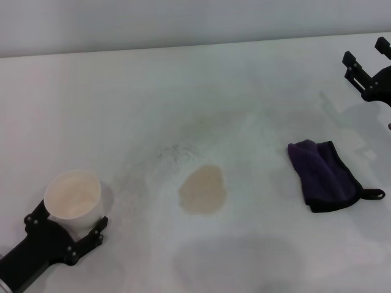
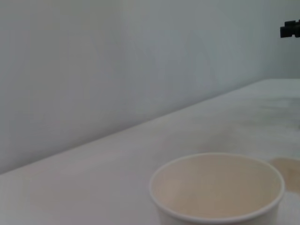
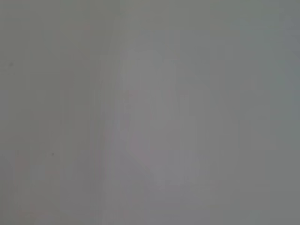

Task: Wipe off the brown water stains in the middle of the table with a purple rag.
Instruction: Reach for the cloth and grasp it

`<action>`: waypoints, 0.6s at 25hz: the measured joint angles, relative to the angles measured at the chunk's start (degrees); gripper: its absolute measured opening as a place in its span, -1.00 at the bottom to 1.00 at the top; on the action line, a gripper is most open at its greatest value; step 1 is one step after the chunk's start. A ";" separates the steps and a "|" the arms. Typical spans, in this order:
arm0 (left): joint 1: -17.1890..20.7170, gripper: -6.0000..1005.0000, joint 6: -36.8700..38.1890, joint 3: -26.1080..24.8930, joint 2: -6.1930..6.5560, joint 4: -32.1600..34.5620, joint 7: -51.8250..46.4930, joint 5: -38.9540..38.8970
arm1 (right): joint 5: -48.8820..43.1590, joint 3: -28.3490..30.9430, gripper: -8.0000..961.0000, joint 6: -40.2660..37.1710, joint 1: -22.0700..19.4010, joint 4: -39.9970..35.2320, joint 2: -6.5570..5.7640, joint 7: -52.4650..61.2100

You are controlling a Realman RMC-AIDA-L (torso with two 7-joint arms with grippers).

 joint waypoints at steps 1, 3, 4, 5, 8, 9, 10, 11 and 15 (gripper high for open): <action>0.11 0.67 0.35 0.04 0.00 -0.38 0.78 -0.51 | -0.02 0.00 0.52 -0.02 -0.01 0.01 0.00 0.00; 0.35 0.73 1.12 0.09 -0.02 -1.31 2.15 -1.46 | -0.05 0.00 0.52 -0.04 -0.02 0.02 0.00 0.00; 0.64 0.76 1.70 0.09 -0.02 -1.74 2.93 -1.98 | -0.07 0.00 0.52 -0.04 -0.02 0.02 -0.01 0.00; 0.91 0.79 2.04 0.09 -0.01 -1.98 3.43 -2.25 | -0.07 0.00 0.52 -0.05 -0.03 0.02 -0.04 0.00; 2.65 0.78 3.87 0.09 -0.05 -2.29 5.89 -3.44 | -0.09 0.00 0.52 -0.20 -0.03 0.02 -0.07 0.00; 3.06 0.78 4.46 0.08 -0.06 -2.43 6.51 -3.84 | -0.09 0.00 0.52 -0.20 -0.03 0.02 -0.07 0.00; 3.32 0.77 4.79 0.09 -0.06 -2.53 6.81 -4.04 | -0.13 0.00 0.52 -0.54 -0.02 -0.02 -0.08 0.00; 3.81 0.78 5.29 0.09 -0.06 -2.71 7.17 -4.38 | -0.15 0.00 0.52 -0.65 -0.03 -0.05 -0.08 0.00; 5.39 0.78 6.17 0.07 -0.08 -2.94 7.40 -5.07 | -0.19 0.00 0.52 -0.89 -0.48 -0.25 -0.09 0.00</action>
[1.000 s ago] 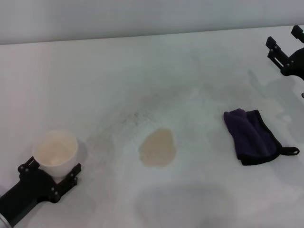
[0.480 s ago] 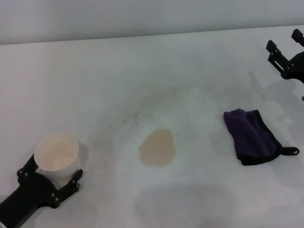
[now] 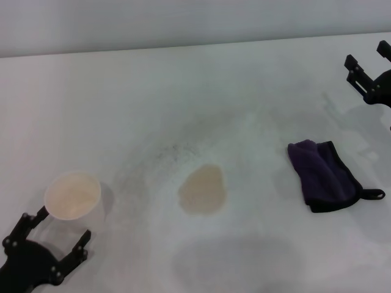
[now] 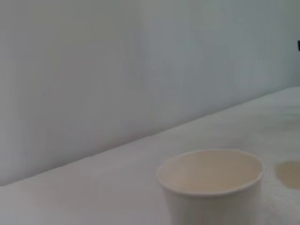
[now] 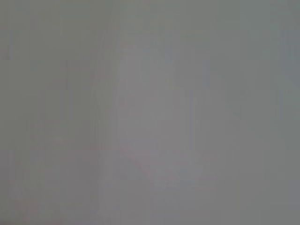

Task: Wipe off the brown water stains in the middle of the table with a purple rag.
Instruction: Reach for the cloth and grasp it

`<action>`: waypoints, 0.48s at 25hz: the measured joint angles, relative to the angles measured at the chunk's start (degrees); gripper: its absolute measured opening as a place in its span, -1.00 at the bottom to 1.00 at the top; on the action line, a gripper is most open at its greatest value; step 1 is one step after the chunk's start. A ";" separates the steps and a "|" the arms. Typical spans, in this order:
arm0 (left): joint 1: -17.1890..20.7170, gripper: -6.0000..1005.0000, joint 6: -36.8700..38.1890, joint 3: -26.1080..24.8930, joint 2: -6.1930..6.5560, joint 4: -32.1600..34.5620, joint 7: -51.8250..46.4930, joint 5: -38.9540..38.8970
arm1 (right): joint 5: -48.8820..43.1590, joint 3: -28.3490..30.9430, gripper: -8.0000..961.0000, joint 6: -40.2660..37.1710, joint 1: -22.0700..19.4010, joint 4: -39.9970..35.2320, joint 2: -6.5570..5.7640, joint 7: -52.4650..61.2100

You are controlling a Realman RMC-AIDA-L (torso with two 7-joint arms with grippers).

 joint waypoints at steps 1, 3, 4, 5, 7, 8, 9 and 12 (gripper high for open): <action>0.46 0.78 0.31 -0.05 -0.02 -0.04 0.02 -0.17 | 0.00 0.00 0.52 0.00 -0.18 -0.08 0.00 0.01; 1.25 0.77 0.92 -0.02 -0.06 -0.08 0.02 -1.05 | 0.00 0.00 0.52 0.00 -0.35 -0.11 0.00 0.02; 1.86 0.77 1.48 0.05 -0.05 -0.11 0.02 -1.95 | 0.00 0.00 0.52 0.00 -0.43 -0.11 0.00 0.02; 2.46 0.78 2.14 0.09 -0.02 -0.10 0.02 -2.84 | 0.00 0.00 0.52 0.01 -0.65 -0.09 0.00 0.00; 3.56 0.78 3.61 0.11 0.06 -0.11 0.02 -4.86 | 0.00 0.02 0.52 0.01 -0.83 -0.04 0.00 0.02; 3.95 0.78 4.16 0.12 0.07 -0.10 0.02 -5.88 | 0.00 0.10 0.52 0.01 -0.91 0.03 0.00 0.11; 4.56 0.78 4.84 0.12 0.09 -0.11 0.02 -7.48 | 0.02 0.19 0.52 0.01 -0.99 0.11 0.00 0.25; 5.63 0.78 6.70 0.11 0.25 -0.09 -0.21 -11.53 | 0.40 0.62 0.52 -0.01 -1.20 0.32 0.02 1.94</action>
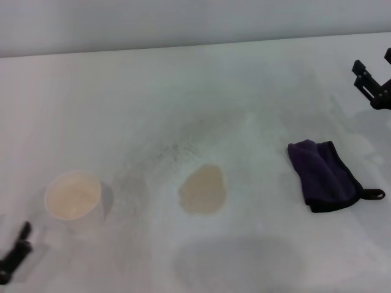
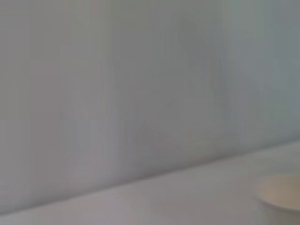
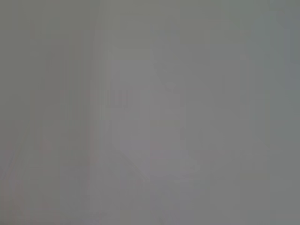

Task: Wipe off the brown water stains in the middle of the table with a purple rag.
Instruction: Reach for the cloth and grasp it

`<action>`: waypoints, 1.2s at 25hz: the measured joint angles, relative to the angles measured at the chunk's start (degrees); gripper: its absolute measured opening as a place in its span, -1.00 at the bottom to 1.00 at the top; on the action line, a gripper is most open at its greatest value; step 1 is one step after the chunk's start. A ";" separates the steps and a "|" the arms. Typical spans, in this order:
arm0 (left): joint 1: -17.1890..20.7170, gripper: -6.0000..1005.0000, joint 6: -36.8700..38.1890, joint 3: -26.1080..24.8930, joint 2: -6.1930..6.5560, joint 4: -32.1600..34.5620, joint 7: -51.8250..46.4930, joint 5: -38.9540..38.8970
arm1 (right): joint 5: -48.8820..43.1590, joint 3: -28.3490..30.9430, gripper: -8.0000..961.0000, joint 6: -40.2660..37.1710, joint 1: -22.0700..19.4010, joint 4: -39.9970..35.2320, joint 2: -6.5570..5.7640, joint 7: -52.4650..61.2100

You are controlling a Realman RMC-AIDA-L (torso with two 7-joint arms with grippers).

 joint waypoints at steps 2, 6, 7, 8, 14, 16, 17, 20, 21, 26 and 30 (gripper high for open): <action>0.46 0.78 1.44 0.00 0.15 0.00 -0.22 -3.65 | 0.11 0.17 0.52 0.06 -0.10 0.02 0.01 2.70; 0.40 0.77 2.24 -0.11 0.31 0.02 -0.35 -11.45 | -0.10 -0.34 0.52 1.31 -0.60 -0.45 -0.08 9.71; 0.29 0.77 2.24 -0.16 0.31 0.02 -0.49 -13.13 | -0.22 -0.54 0.52 1.82 -0.68 -0.54 -0.16 11.48; 0.07 0.77 2.26 -0.20 0.31 0.03 -0.81 -14.76 | -0.29 -0.69 0.52 2.22 -0.74 -0.61 -0.25 12.84; -1.71 0.78 2.34 -0.36 0.50 0.08 -4.02 -23.46 | -3.83 -3.24 0.52 2.46 -1.76 -5.85 -0.62 27.07; -2.28 0.78 2.35 -0.36 0.62 0.33 -5.12 -25.31 | -7.36 -3.62 0.52 1.04 -2.25 -9.51 -0.91 35.36; -2.48 0.78 2.36 -0.36 0.69 0.61 -5.41 -25.57 | -9.96 -3.64 0.52 0.26 -2.45 -11.69 -1.05 40.06; -2.98 0.78 2.39 -0.51 0.82 1.42 -5.68 -26.22 | -18.34 -3.66 0.52 -1.56 -2.77 -18.59 -1.43 52.17; -3.14 0.78 2.39 -0.61 0.85 1.56 -5.69 -26.65 | -21.26 -3.66 0.52 -1.97 -2.77 -20.90 -1.58 55.91; -3.83 0.77 2.15 -0.75 0.87 1.35 -5.70 -29.05 | -34.58 -3.72 0.52 -1.82 -2.20 -31.66 -2.12 71.17; -3.85 0.78 2.01 -0.59 0.87 1.39 -5.70 -29.09 | -46.74 -4.65 0.52 -1.35 -2.13 -42.87 -1.91 85.83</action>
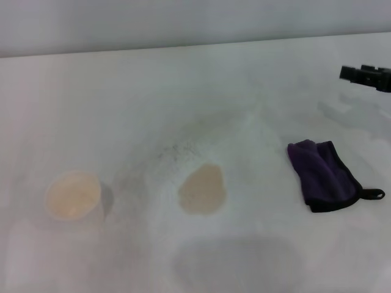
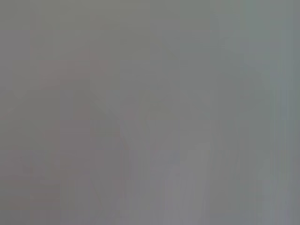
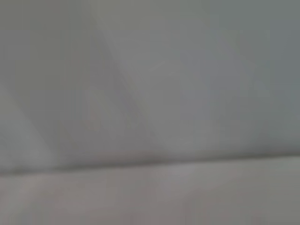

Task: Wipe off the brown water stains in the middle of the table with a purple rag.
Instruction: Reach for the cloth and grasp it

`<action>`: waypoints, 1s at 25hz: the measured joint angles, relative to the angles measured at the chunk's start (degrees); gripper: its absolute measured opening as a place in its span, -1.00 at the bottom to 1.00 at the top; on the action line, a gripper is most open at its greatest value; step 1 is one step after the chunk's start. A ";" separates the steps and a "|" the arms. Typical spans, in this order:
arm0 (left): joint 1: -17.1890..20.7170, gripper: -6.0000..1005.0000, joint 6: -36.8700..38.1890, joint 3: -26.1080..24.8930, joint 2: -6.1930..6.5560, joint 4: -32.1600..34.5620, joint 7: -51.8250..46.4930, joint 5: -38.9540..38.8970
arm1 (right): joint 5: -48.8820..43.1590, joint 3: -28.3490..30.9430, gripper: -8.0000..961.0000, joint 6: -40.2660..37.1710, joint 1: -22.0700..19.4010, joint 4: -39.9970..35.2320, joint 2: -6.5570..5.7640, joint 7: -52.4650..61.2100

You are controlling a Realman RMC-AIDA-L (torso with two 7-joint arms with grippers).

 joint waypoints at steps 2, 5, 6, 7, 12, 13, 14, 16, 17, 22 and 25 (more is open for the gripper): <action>0.14 0.78 0.19 0.00 0.00 0.05 0.00 -0.01 | -7.27 -1.15 0.52 1.19 0.01 -7.15 0.36 7.12; 0.20 0.78 0.29 0.00 0.00 0.08 0.01 0.01 | -15.06 -2.48 0.52 3.73 0.16 -15.71 0.83 14.43; 0.20 0.78 0.29 0.02 0.00 0.09 0.12 0.10 | -17.86 -3.58 0.52 4.66 0.36 -18.67 0.87 17.20; 0.20 0.78 0.28 0.03 0.00 0.09 0.16 0.11 | -19.71 -4.63 0.52 5.23 0.49 -20.78 0.90 19.12; 0.15 0.78 0.30 0.09 0.00 0.19 0.47 0.08 | -31.37 -14.83 0.52 7.29 1.00 -31.53 1.01 30.54; 0.12 0.78 0.30 0.10 0.00 0.19 0.48 0.06 | -34.12 -17.17 0.52 7.62 1.21 -33.15 1.06 32.84; 0.10 0.77 0.30 0.09 0.00 0.20 0.50 0.05 | -36.18 -19.30 0.52 8.09 1.42 -34.47 1.10 34.77; 0.00 0.77 0.28 0.00 0.00 0.21 0.63 0.03 | -38.52 -22.57 0.51 8.97 1.72 -35.99 1.19 37.43; -0.03 0.77 0.23 -0.01 0.00 0.21 0.64 0.02 | -38.90 -24.12 0.51 9.26 1.89 -36.34 1.20 38.55; -0.34 0.77 -0.21 0.03 0.07 0.21 0.79 0.02 | -40.57 -29.53 0.50 10.82 3.35 -36.89 1.30 42.80; -0.77 0.78 -0.75 -0.08 0.08 0.21 0.91 0.02 | -42.51 -31.43 0.50 11.88 4.39 -38.28 1.49 45.08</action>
